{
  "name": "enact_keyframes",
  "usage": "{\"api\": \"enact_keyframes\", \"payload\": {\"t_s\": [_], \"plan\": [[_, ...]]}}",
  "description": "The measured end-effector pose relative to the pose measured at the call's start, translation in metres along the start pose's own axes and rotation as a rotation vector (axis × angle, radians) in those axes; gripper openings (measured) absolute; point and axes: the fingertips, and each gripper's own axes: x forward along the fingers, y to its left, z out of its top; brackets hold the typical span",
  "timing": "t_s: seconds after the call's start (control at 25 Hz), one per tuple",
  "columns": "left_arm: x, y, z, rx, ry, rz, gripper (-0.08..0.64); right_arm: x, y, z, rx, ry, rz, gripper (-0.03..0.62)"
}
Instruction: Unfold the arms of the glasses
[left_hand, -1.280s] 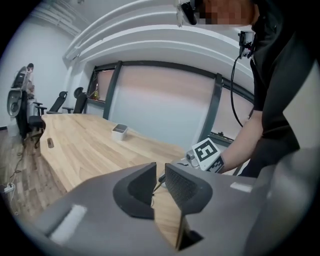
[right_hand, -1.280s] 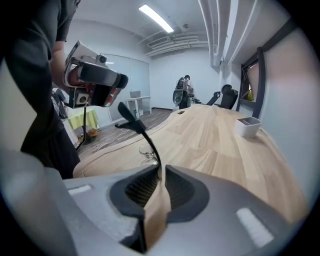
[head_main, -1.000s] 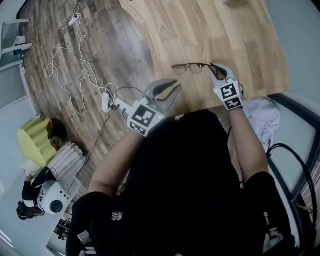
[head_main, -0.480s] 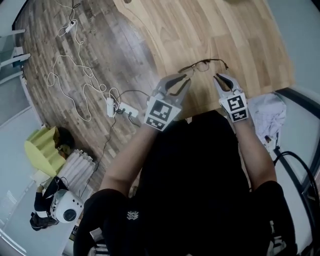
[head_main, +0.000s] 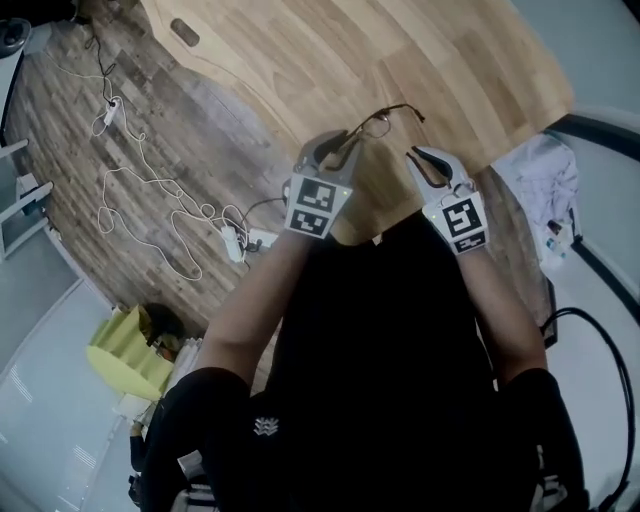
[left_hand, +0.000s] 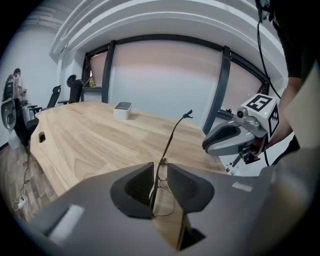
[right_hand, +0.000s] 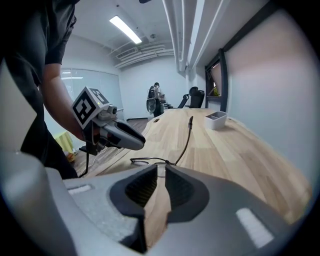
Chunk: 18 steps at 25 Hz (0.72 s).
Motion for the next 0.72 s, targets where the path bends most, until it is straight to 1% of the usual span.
{"api": "enact_keyframes", "payload": {"t_s": [0.16, 0.24, 0.36, 0.4, 0.48, 0.6, 0.72], "plan": [[0.023, 0.001, -0.011, 0.054, 0.081, -0.057, 0.092, -0.002, -0.007, -0.008, 0.042, -0.029, -0.071, 0.039], [0.032, 0.0, -0.018, 0.087, 0.105, -0.081, 0.091, -0.001, -0.01, -0.017, 0.071, -0.03, -0.103, 0.039], [0.041, 0.008, -0.021, 0.101, 0.114, -0.091, 0.086, 0.001, -0.008, -0.027, 0.117, -0.029, -0.138, 0.038], [0.043, 0.009, -0.022, 0.096, 0.116, -0.1, 0.07, 0.0, -0.006, -0.03, 0.128, -0.026, -0.147, 0.04], [0.048, 0.007, -0.023, 0.096, 0.125, -0.137, 0.06, -0.004, -0.004, -0.035, 0.143, -0.019, -0.162, 0.038], [0.055, -0.002, -0.023, 0.123, 0.144, -0.19, 0.058, -0.008, -0.012, -0.04, 0.159, -0.009, -0.185, 0.04], [0.057, -0.006, -0.023, 0.134, 0.155, -0.207, 0.058, -0.008, -0.015, -0.041, 0.177, -0.004, -0.199, 0.039]]}}
